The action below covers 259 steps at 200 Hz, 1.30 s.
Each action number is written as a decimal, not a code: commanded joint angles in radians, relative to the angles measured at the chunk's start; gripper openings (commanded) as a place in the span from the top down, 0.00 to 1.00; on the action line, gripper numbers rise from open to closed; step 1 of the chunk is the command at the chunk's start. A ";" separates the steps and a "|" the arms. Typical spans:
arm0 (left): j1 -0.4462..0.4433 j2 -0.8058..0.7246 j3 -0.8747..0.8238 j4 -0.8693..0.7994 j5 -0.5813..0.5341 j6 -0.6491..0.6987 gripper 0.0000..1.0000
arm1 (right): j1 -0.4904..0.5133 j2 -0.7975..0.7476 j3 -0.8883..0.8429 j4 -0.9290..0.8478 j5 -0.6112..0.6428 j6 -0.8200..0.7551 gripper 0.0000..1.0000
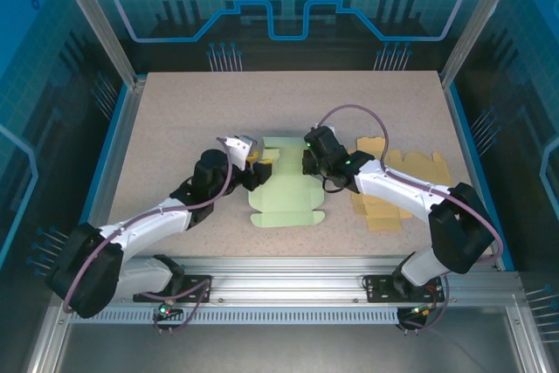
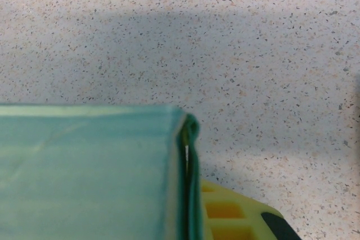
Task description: Fold the paper box
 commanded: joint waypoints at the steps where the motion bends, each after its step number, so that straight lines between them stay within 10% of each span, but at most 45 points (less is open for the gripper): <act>1: -0.030 0.018 0.033 0.027 -0.110 0.070 0.48 | 0.022 0.004 0.021 0.016 -0.009 0.004 1.00; 89: -0.093 0.059 -0.013 0.226 -0.434 0.057 0.81 | 0.066 0.011 0.018 0.034 0.019 0.071 1.00; 259: -0.179 0.217 0.097 0.285 -1.007 0.044 0.86 | 0.198 0.058 0.102 0.023 0.080 0.098 1.00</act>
